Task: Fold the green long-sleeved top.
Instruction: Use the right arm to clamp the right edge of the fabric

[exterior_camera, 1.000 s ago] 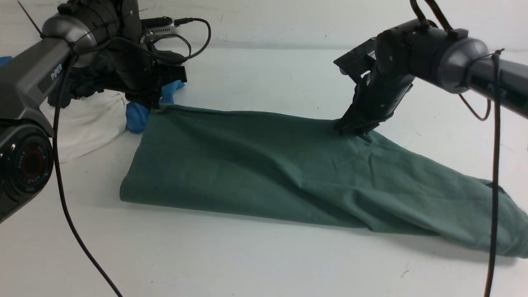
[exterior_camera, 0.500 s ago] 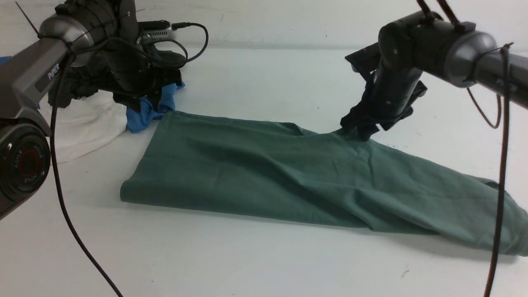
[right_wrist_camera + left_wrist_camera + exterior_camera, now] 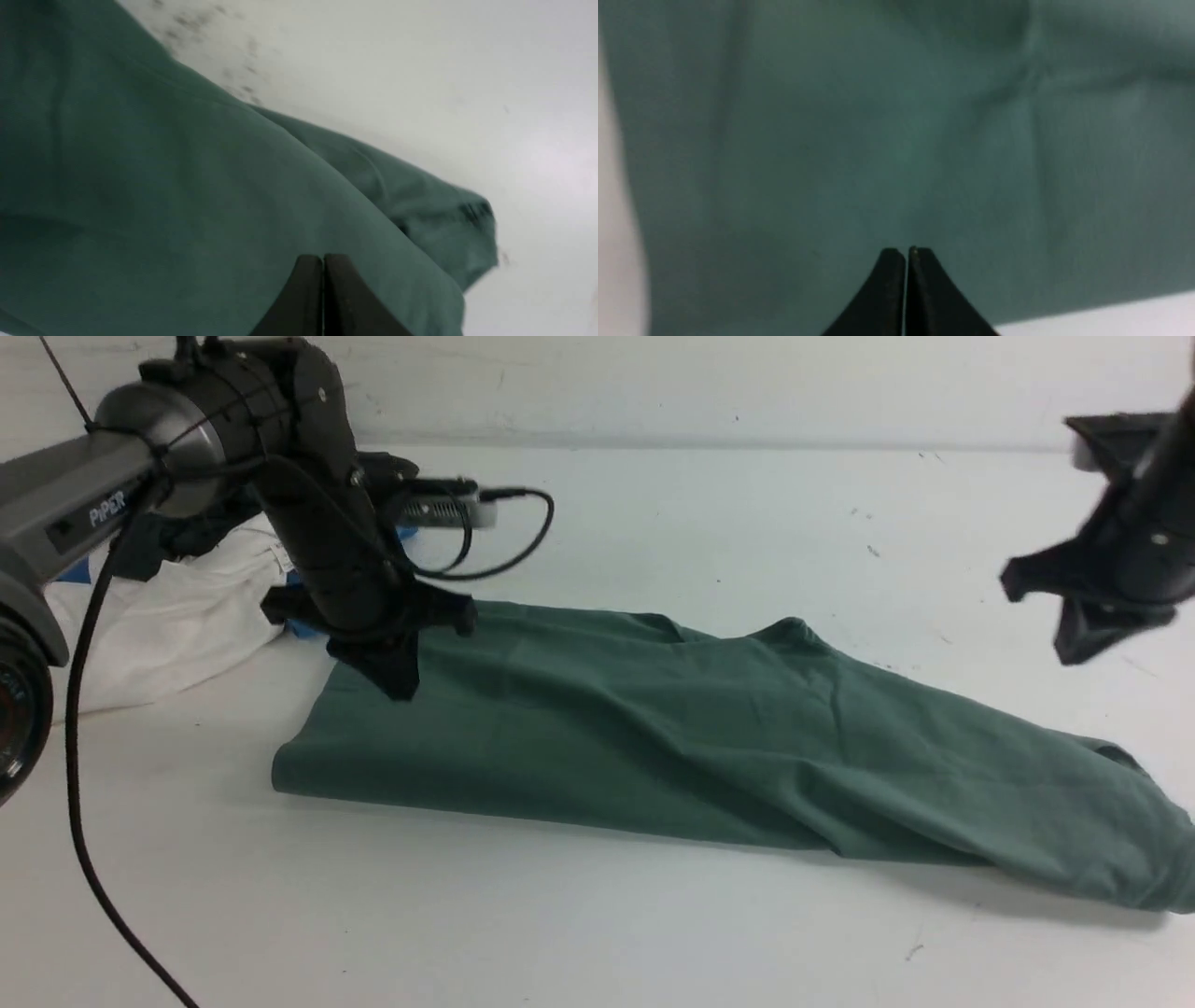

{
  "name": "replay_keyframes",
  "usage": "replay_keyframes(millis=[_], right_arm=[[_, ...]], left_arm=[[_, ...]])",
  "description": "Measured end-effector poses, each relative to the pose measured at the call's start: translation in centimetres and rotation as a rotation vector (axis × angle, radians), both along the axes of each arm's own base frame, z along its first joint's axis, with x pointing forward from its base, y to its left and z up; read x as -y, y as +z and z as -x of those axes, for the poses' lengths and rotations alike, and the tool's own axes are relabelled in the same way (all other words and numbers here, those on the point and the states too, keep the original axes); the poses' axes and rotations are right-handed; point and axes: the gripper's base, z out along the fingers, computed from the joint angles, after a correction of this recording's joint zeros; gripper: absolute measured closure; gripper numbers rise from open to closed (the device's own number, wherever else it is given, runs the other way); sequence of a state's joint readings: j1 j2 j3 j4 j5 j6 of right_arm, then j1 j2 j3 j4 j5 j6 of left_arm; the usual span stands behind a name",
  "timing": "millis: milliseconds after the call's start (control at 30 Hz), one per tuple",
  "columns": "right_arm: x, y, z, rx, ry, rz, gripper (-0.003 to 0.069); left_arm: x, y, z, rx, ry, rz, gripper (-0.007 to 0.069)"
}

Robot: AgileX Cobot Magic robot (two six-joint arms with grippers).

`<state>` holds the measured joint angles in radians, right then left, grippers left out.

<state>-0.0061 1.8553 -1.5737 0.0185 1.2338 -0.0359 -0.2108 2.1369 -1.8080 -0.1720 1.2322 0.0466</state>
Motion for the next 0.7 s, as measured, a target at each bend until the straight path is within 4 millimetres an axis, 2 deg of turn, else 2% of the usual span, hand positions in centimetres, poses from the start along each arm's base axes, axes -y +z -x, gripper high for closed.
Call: replay_keyframes(millis=[100, 167, 200, 300, 467, 600, 700], right_arm=[[2.4, -1.9, 0.9, -0.069, -0.063, -0.001, 0.0601], [3.7, -3.0, 1.0, -0.103, -0.102, -0.013, 0.0522], [3.8, -3.1, 1.0, -0.107, -0.104, -0.013, 0.0522], [4.7, -4.6, 0.7, -0.143, -0.128, -0.026, 0.0384], [4.7, -6.6, 0.2, -0.189, -0.115, -0.034, 0.0249], [4.7, -8.2, -0.3, -0.212, -0.081, -0.042, 0.0226], [4.7, -9.2, -0.4, -0.235, -0.054, -0.048, 0.0296]], left_arm=[[0.9, -1.7, 1.0, -0.055, -0.041, -0.012, 0.0629], [1.1, -3.1, 1.1, -0.078, -0.05, -0.018, 0.0629], [1.1, -3.1, 1.1, -0.08, -0.05, -0.018, 0.0629], [1.1, -4.3, 0.9, -0.096, -0.049, -0.025, 0.0629], [1.1, -4.9, 0.9, -0.108, -0.051, -0.032, 0.0629], [1.1, -5.0, 0.9, -0.11, -0.051, -0.033, 0.0629], [1.1, -5.0, 0.9, -0.112, -0.052, -0.035, 0.0629]])
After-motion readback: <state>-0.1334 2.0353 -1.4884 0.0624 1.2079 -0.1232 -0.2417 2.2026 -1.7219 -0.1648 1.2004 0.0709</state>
